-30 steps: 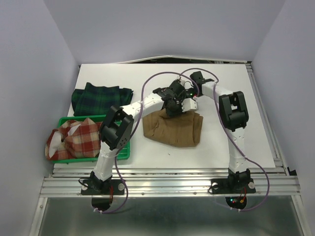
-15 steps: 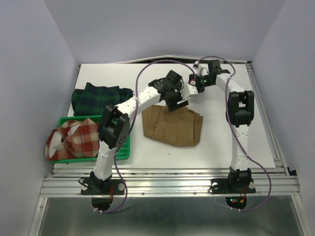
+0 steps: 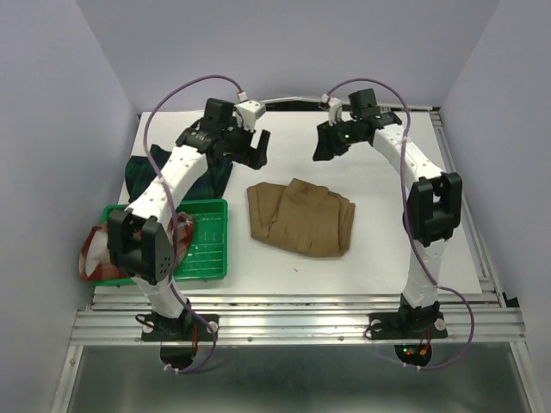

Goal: Fold and stack the skirts
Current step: Fold the skirt, then neatly place the folded skirt to the corner

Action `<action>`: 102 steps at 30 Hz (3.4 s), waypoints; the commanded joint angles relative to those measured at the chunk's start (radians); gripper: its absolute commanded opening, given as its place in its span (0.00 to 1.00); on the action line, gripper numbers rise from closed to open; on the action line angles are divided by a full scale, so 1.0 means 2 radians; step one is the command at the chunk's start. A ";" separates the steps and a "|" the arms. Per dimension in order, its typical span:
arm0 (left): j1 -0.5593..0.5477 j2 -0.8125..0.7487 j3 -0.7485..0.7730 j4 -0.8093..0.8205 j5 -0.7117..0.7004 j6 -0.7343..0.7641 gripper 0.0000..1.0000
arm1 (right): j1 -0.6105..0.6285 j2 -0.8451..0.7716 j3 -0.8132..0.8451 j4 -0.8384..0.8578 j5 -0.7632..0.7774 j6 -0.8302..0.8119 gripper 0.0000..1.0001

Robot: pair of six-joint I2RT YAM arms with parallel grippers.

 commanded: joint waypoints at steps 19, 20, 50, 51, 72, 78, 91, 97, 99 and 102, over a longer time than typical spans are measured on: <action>0.123 -0.198 -0.234 0.131 0.341 -0.075 0.99 | 0.126 0.025 0.060 -0.094 -0.073 0.003 0.54; 0.100 -0.192 -0.240 0.132 0.346 -0.075 0.99 | 0.107 0.027 0.074 -0.106 -0.128 0.008 0.54; -0.017 0.154 0.028 0.095 0.155 -0.049 0.73 | -0.038 0.042 -0.154 -0.112 0.085 -0.048 0.47; -0.016 0.111 0.013 0.117 0.139 -0.045 0.77 | -0.031 0.033 -0.151 -0.109 0.085 -0.053 0.47; 0.137 -0.115 -0.203 0.195 0.039 -0.271 0.92 | 0.181 0.032 0.100 -0.059 0.218 0.087 0.63; 0.136 -0.134 -0.231 0.174 -0.007 -0.275 0.92 | 0.219 0.112 0.162 -0.073 0.262 0.118 0.65; 0.080 -0.166 -0.295 0.183 -0.053 -0.284 0.92 | 0.228 0.180 0.174 -0.067 0.285 0.135 0.70; 0.042 -0.163 -0.307 0.186 -0.095 -0.294 0.90 | 0.228 0.180 0.182 -0.073 0.319 0.141 0.71; 0.038 -0.160 -0.301 0.186 -0.094 -0.297 0.90 | 0.228 0.176 0.193 -0.077 0.330 0.144 0.72; 0.039 -0.152 -0.287 0.180 -0.106 -0.298 0.90 | 0.233 0.174 0.218 -0.083 0.346 0.147 0.71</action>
